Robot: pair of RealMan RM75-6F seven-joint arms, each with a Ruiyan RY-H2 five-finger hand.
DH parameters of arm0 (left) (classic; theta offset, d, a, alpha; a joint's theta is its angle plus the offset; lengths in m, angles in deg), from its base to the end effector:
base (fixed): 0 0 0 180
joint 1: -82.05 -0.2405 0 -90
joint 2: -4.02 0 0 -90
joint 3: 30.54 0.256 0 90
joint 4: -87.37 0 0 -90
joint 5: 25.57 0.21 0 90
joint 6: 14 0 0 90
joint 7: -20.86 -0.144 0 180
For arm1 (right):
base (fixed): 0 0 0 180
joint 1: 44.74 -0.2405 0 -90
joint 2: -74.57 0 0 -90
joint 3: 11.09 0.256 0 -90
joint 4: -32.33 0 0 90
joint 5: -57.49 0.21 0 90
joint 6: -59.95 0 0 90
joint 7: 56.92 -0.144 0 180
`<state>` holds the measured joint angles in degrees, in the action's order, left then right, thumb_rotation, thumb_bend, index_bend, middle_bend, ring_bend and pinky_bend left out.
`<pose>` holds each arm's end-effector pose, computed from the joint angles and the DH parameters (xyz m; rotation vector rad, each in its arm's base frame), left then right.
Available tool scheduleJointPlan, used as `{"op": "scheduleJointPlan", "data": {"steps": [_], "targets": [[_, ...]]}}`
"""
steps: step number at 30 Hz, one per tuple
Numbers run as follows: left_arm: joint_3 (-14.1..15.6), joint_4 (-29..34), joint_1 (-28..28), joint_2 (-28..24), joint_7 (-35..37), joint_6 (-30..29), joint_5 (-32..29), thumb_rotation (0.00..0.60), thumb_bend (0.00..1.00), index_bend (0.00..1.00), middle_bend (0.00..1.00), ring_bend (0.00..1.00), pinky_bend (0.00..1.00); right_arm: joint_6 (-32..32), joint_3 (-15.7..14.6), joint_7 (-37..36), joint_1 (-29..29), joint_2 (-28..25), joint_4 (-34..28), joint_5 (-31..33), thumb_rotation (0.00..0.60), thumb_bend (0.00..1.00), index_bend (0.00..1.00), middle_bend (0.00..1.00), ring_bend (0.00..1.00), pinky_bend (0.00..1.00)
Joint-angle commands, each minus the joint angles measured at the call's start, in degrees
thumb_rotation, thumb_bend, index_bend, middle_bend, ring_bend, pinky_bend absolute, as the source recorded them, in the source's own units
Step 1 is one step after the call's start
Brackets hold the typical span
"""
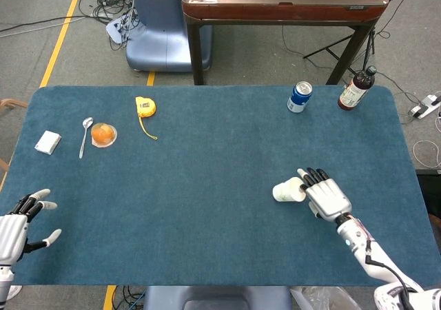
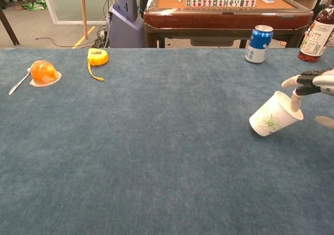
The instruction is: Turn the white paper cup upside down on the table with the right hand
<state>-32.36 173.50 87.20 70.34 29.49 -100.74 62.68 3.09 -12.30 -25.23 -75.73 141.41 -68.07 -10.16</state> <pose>-0.3225 0.1802 0.1562 -1.3825 -0.9383 -0.9980 -0.2413 -0.2678 0.0676 1.9570 -0.7760 0.4837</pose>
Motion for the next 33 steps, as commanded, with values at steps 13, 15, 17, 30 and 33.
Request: {"op": "scheduleJointPlan", "data": {"steps": [13, 15, 17, 30, 33], "targets": [[0.2, 0.4, 0.1, 0.1, -0.9, 0.2, 0.2, 0.600, 0.15, 0.39, 0.21, 0.17, 0.42, -7.2, -2.3, -3.5, 6.2, -6.3, -4.2, -2.4, 0.600, 0.51, 0.36, 0.04, 0.00, 0.11], [0.3, 0.5, 0.1, 0.0, -0.7, 0.2, 0.3, 0.600, 0.15, 0.39, 0.21, 0.17, 0.42, -8.4, -2.4, -3.8, 7.0, -7.9, -6.1, -3.2, 0.600, 0.50, 0.36, 0.04, 0.00, 0.11], [0.3, 0.6, 0.1, 0.0, -0.7, 0.1, 0.5, 0.600, 0.15, 0.39, 0.21, 0.17, 0.42, -9.4, -2.3, -4.1, 7.5, -8.9, -7.6, -3.9, 0.600, 0.50, 0.36, 0.04, 0.00, 0.11], [0.8, 1.3, 0.1, -0.2, -1.0, -0.4, 1.7, 0.600, 0.15, 0.39, 0.21, 0.17, 0.42, -10.2, 2.7, 2.9, 5.8, -4.9, -11.7, 4.9, 0.600, 0.01, 0.36, 0.04, 0.00, 0.05], [0.8, 1.5, 0.0, -0.3, -0.6, -0.5, 1.7, 0.600, 0.15, 0.39, 0.21, 0.17, 0.42, -9.8, 3.9, 7.4, 4.0, -3.5, -12.8, 10.2, 0.600, 0.00, 0.36, 0.02, 0.00, 0.04]]}}
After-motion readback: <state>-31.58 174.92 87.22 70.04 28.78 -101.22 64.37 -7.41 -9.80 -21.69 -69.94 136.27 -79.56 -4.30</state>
